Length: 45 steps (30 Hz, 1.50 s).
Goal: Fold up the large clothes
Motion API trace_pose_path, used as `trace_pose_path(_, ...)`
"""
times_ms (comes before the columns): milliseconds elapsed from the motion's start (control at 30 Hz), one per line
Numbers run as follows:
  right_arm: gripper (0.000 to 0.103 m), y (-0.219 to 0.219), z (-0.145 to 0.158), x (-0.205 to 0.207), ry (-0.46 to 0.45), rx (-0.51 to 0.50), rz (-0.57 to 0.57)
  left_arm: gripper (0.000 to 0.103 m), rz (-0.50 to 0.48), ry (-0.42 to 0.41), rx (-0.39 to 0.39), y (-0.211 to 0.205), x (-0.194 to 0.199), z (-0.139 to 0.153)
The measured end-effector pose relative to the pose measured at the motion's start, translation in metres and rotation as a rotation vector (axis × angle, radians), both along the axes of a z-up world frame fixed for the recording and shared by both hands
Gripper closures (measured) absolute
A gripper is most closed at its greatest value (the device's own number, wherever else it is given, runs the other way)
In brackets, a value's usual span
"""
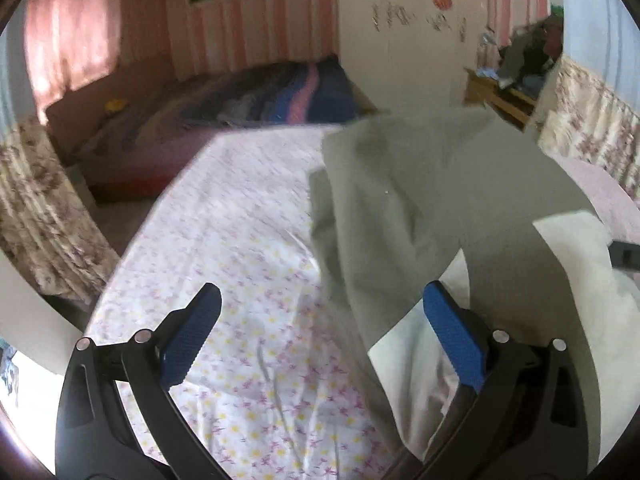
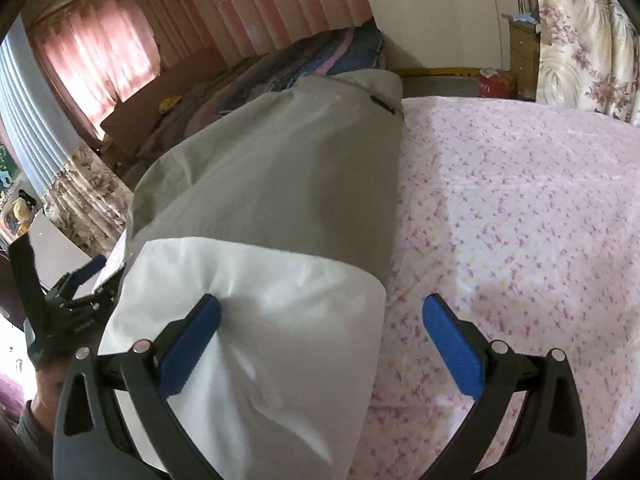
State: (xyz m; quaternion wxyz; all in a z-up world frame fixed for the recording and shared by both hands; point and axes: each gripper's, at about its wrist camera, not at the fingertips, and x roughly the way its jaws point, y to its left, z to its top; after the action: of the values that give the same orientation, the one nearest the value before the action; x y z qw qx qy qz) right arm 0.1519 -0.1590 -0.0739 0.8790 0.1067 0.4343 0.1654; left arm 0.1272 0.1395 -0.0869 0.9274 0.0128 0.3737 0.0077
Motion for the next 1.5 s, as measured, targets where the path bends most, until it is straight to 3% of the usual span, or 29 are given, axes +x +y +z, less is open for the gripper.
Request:
trace_pose_path(100,0.002,0.008,-0.004,0.009,0.009,-0.017,0.012,0.003,-0.016,0.010,0.002,0.002,0.008,-0.009)
trace_pose_path(167,0.002,0.011,-0.012,0.017,0.045,-0.006,0.022,0.003,-0.006,0.043,-0.034,0.006,0.014,-0.014)
trace_pose_path(233,0.003,0.013,-0.020,0.024,0.091,0.019,0.037,0.003,0.002,0.051,-0.016,0.004,0.018,-0.015)
trace_pose_path(333,0.021,0.021,-0.019,0.024,0.076,0.015,0.075,0.003,0.023,0.043,0.042,-0.007,0.018,-0.016)
trace_pose_path(500,0.049,0.031,-0.009,0.013,-0.013,-0.009,0.083,0.003,0.069,0.068,-0.048,0.004,0.021,-0.017)
trace_pose_path(567,0.062,0.029,-0.005,0.008,-0.053,0.000,0.087,0.020,0.055,0.031,-0.019,-0.007,0.016,-0.014)
trace_pose_path(600,0.064,0.026,-0.001,0.007,-0.069,0.014,0.089,0.052,0.014,0.015,-0.025,-0.015,0.014,-0.011)
trace_pose_path(633,0.068,0.023,0.002,0.007,-0.082,0.027,0.087,0.071,-0.007,0.018,-0.037,-0.021,0.013,-0.009)
trace_pose_path(667,0.071,0.021,0.008,0.006,-0.103,0.032,0.091,0.074,-0.014,0.027,-0.043,-0.027,0.014,-0.007)
trace_pose_path(733,0.073,0.015,0.018,0.006,-0.132,0.029,0.112,0.092,-0.019,0.022,-0.048,-0.036,0.016,0.000)
trace_pose_path(800,0.076,0.007,0.032,0.003,-0.164,0.004,0.135,0.094,-0.016,0.003,-0.046,-0.048,0.016,0.011)
trace_pose_path(900,0.077,-0.017,0.056,0.000,-0.206,-0.044,0.126,0.094,-0.026,-0.045,-0.043,-0.074,0.016,0.030)
trace_pose_path(1067,0.077,-0.087,0.082,0.006,-0.220,-0.115,0.086,0.091,-0.048,-0.127,-0.108,-0.138,0.027,0.059)
trace_pose_path(1200,0.077,-0.163,0.082,0.009,-0.189,-0.185,0.027,0.075,-0.107,-0.135,-0.138,-0.205,0.046,0.057)
trace_pose_path(1267,0.076,-0.198,0.070,0.013,-0.150,-0.199,-0.002,0.067,-0.127,-0.101,-0.132,-0.243,0.058,0.045)
trace_pose_path(1300,0.076,-0.221,0.058,0.018,-0.111,-0.184,-0.021,0.054,-0.135,-0.077,-0.120,-0.260,0.062,0.038)
trace_pose_path(1333,0.075,-0.235,0.046,0.020,-0.085,-0.180,-0.039,0.031,-0.134,-0.062,-0.087,-0.273,0.065,0.032)
trace_pose_path(1367,0.071,-0.243,0.032,0.021,-0.059,-0.187,-0.049,0.023,-0.115,-0.031,-0.006,-0.291,0.068,0.022)
trace_pose_path(1433,0.060,-0.250,0.016,0.013,-0.050,-0.191,-0.073,0.015,-0.109,-0.035,0.040,-0.302,0.065,0.011)
trace_pose_path(1467,0.039,-0.252,0.015,0.003,-0.084,-0.204,-0.123,0.012,-0.093,-0.056,0.070,-0.303,0.061,0.006)
trace_pose_path(1500,0.026,-0.252,0.014,-0.005,-0.097,-0.232,-0.173,0.008,-0.076,-0.069,0.091,-0.301,0.059,0.004)
